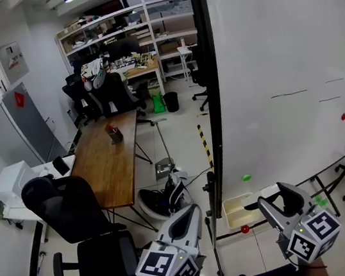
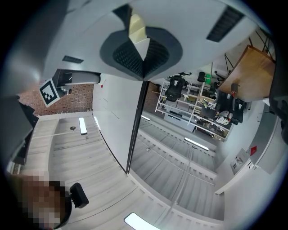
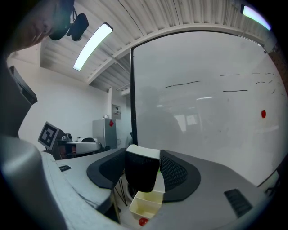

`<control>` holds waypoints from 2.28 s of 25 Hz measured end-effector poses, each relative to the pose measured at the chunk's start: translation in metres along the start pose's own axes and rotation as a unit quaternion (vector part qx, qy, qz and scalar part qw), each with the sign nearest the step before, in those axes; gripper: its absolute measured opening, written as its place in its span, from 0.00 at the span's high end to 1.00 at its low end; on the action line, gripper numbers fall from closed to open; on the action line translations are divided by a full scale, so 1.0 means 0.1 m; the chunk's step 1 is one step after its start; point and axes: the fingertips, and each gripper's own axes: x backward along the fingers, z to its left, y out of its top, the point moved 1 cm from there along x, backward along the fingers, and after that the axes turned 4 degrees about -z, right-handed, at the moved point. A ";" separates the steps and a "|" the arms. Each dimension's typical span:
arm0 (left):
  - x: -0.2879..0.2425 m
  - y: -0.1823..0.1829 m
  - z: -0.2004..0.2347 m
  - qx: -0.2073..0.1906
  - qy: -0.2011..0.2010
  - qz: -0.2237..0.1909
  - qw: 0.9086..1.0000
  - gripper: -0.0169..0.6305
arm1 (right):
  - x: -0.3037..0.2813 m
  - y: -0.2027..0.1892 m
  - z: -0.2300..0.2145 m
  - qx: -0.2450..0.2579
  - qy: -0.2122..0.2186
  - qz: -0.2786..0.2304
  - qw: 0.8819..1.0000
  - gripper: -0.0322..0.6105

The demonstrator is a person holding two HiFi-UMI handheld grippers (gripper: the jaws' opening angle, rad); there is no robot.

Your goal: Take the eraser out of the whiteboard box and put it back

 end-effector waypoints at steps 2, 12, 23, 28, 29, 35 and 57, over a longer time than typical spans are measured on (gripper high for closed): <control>-0.04 -0.11 0.04 -0.001 0.003 0.007 1.000 0.93 | -0.05 -0.17 -0.04 -0.004 -0.003 0.015 1.000 0.53; -0.23 -0.93 0.33 0.001 0.023 0.060 0.998 0.93 | -0.31 -1.00 -0.24 -0.022 -0.003 0.077 0.997 0.53; -0.37 -1.51 0.47 0.009 0.028 0.107 0.994 0.93 | -0.54 -1.74 -0.43 -0.005 -0.014 0.133 0.991 0.53; -0.37 -1.63 0.50 0.011 0.031 0.119 0.992 0.93 | -0.60 -1.95 -0.44 0.009 -0.022 0.151 0.988 0.53; -0.37 -1.65 0.50 0.010 0.032 0.121 0.992 0.93 | -0.61 -1.99 -0.45 0.013 -0.025 0.154 0.988 0.53; -0.34 -1.68 0.52 0.006 0.036 0.124 0.992 0.93 | -0.61 -2.16 -0.47 0.025 -0.028 0.174 0.984 0.53; -0.42 -1.68 0.55 0.016 0.032 0.121 0.992 0.93 | -0.70 -2.35 -0.50 0.043 -0.029 0.195 0.979 0.52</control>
